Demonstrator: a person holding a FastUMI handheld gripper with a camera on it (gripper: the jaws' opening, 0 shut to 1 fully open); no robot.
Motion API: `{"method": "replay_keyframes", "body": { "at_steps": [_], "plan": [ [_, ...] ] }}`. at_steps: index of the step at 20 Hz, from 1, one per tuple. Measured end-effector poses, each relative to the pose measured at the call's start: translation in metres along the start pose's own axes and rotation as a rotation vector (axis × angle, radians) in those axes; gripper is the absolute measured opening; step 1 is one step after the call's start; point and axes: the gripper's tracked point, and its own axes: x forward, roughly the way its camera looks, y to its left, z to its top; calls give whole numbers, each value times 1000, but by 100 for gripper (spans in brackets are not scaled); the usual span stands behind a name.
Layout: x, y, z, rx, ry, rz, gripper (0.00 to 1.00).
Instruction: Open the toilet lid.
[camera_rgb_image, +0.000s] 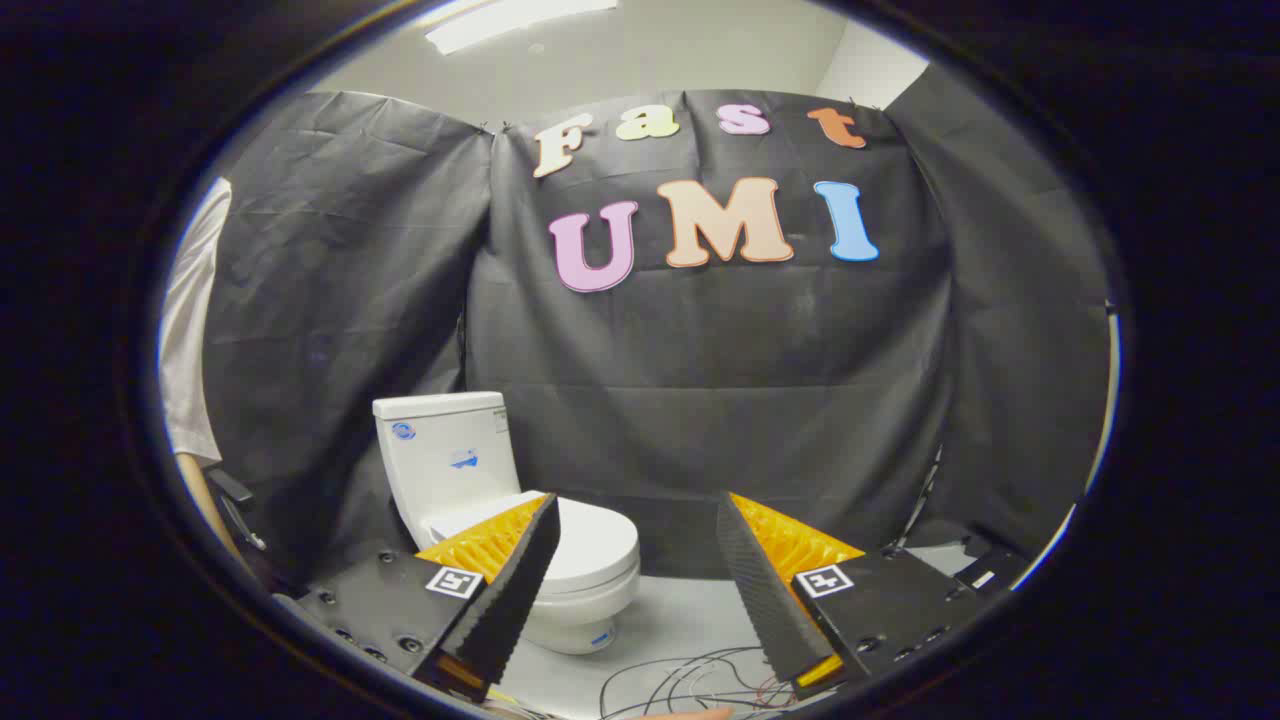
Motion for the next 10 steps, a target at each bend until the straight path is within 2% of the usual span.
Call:
{"method": "replay_keyframes", "body": {
  "at_steps": [10],
  "plan": [
    [0, 0, 0, -1, -1, -2, 98]
  ]
}}
